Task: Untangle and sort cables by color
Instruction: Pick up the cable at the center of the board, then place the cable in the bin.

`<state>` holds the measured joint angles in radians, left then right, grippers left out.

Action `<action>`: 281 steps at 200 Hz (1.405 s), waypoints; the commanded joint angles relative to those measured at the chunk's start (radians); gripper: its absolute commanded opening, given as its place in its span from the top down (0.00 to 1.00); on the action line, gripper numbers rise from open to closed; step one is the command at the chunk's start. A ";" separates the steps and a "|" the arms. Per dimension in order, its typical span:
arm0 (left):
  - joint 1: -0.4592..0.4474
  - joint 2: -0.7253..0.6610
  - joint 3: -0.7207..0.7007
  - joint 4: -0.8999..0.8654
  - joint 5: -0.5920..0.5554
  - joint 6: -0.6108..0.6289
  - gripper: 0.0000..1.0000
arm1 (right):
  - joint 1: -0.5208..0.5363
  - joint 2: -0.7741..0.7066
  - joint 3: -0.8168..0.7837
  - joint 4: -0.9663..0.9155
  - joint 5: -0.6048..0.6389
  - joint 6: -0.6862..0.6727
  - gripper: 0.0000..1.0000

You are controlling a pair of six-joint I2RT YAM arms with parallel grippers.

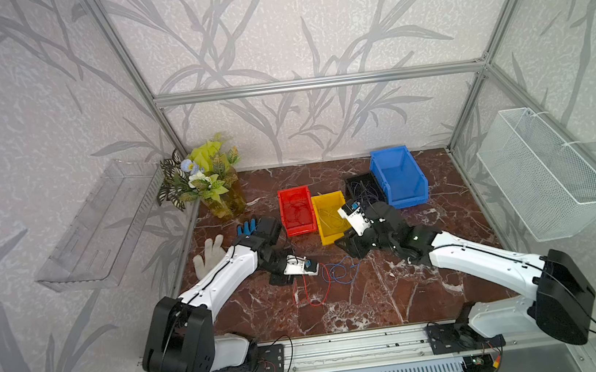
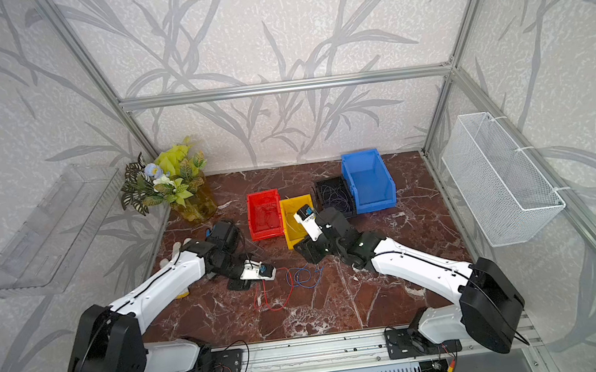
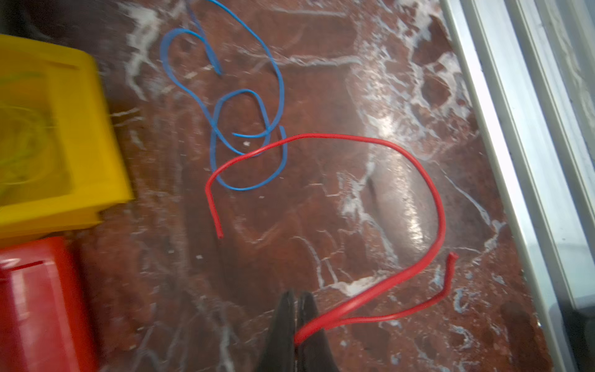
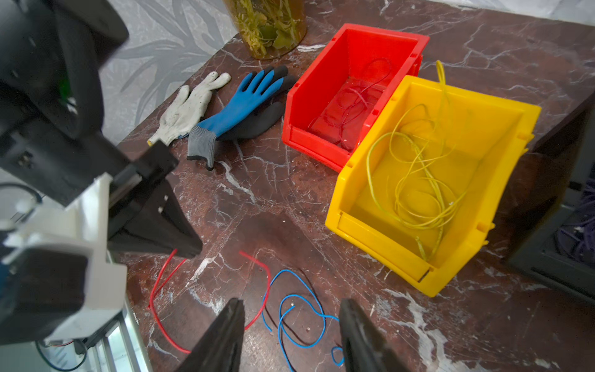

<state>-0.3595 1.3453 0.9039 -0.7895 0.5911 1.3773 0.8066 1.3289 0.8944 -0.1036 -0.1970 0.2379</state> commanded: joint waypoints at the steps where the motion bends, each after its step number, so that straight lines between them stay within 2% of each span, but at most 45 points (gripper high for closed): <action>1: -0.002 -0.022 0.133 -0.054 0.062 -0.173 1.00 | 0.034 0.030 0.026 0.054 -0.147 0.008 0.47; 29: -0.002 -0.033 0.209 -0.014 0.090 -0.354 1.00 | 0.089 0.106 0.041 0.166 -0.250 0.038 0.37; 54: -0.002 -0.043 0.203 0.044 0.064 -0.456 1.00 | 0.129 0.147 0.034 0.265 -0.244 0.078 0.30; 90: -0.001 -0.058 0.181 0.053 0.071 -0.477 1.00 | 0.128 0.159 0.028 0.327 -0.179 0.093 0.30; 100: -0.002 -0.062 0.177 0.054 0.077 -0.483 1.00 | 0.129 0.162 0.028 0.338 -0.155 0.098 0.33; 105: -0.002 -0.064 0.178 0.053 0.079 -0.488 1.00 | 0.128 0.167 0.028 0.348 -0.148 0.103 0.40; 113: -0.001 -0.066 0.178 0.050 0.090 -0.492 1.00 | 0.129 0.174 0.024 0.372 -0.143 0.109 0.64; 119: -0.001 -0.066 0.177 0.047 0.098 -0.491 1.00 | 0.128 0.176 0.017 0.391 -0.130 0.119 0.86; 127: 0.000 -0.067 0.176 0.043 0.103 -0.491 1.00 | 0.128 0.171 0.003 0.414 -0.104 0.128 1.00; 157: 0.013 -0.080 0.157 0.041 0.087 -0.507 0.91 | 0.115 0.092 -0.038 0.392 -0.017 0.105 1.00; 163: 0.018 -0.083 0.152 0.045 0.083 -0.516 0.85 | 0.108 0.076 -0.036 0.369 -0.018 0.100 1.00; 174: 0.029 -0.089 0.141 0.057 0.076 -0.539 0.64 | 0.071 0.049 -0.026 0.310 -0.020 0.097 1.00; 180: 0.036 -0.090 0.136 0.063 0.074 -0.547 0.57 | 0.053 0.035 -0.018 0.277 -0.024 0.098 1.00; 210: 0.103 -0.109 0.110 0.075 0.084 -0.559 0.47 | -0.043 -0.008 0.024 0.141 -0.001 0.128 1.00; 229: 0.169 -0.123 0.078 0.090 0.092 -0.563 0.43 | -0.102 0.017 0.077 0.078 -0.004 0.143 1.00; 251: 0.239 -0.142 0.040 0.112 0.065 -0.588 0.39 | -0.112 0.114 0.208 0.030 -0.045 0.131 1.00; 265: 0.272 -0.157 0.017 0.143 0.019 -0.645 0.35 | -0.105 0.199 0.304 0.033 -0.074 0.147 1.00; 281: 0.304 -0.164 0.001 0.187 -0.047 -0.722 0.31 | -0.093 0.302 0.430 0.013 -0.054 0.160 1.00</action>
<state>-0.0921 1.2076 0.9291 -0.6682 0.6209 0.7673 0.6960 1.5131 1.1744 -0.0414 -0.2379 0.3759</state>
